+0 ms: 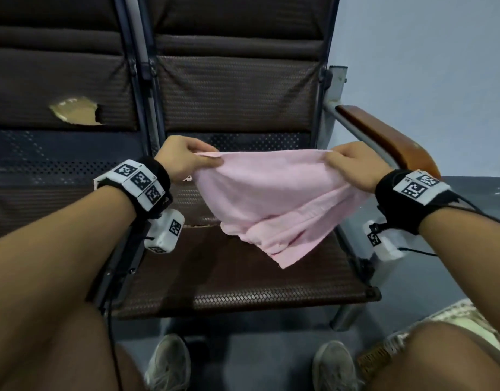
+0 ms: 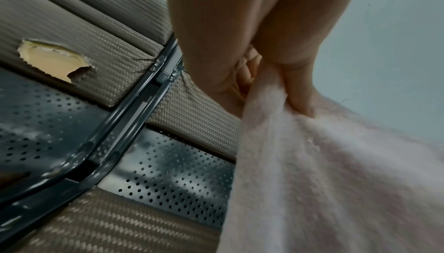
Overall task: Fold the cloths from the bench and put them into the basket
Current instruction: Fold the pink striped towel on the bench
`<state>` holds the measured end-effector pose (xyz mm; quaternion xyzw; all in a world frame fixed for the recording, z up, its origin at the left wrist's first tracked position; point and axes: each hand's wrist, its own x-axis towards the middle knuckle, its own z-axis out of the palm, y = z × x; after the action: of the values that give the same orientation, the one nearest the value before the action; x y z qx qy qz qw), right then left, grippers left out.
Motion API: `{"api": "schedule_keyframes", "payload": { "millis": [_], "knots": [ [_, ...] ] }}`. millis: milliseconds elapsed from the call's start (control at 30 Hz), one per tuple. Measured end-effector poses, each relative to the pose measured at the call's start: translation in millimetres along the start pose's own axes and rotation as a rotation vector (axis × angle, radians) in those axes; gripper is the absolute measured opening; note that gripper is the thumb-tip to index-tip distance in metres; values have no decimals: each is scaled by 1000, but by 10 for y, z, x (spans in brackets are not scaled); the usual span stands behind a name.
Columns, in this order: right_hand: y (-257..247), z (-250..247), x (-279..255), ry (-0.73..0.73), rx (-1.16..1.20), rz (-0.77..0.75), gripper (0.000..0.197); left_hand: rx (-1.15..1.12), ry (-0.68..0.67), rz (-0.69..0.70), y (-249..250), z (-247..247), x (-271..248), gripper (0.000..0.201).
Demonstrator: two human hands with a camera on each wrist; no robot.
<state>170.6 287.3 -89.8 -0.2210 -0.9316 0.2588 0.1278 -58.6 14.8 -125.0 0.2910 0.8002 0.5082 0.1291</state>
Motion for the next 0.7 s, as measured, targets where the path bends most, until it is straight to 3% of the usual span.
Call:
{"api": "schedule_keyframes", "payload": {
  "millis": [133, 300, 467, 600, 700],
  "knots": [
    [-142, -270, -1, -54, 130, -14, 40, -118, 70, -5, 267, -139, -3, 39],
    [-397, -566, 4, -3, 366, 105, 47, -406, 126, -49, 723, -226, 10, 38],
    [-789, -629, 72, 58, 599, 271, 24, -563, 278, -78, 1190, -22, -13, 22],
    [-1102, -558, 0, 6, 685, 324, 23, -597, 136, -32, 1469, 299, -235, 21],
    [-1282, -481, -108, -129, 849, 274, 34, -429, -26, 54, 1561, 544, -453, 27]
  ]
}}
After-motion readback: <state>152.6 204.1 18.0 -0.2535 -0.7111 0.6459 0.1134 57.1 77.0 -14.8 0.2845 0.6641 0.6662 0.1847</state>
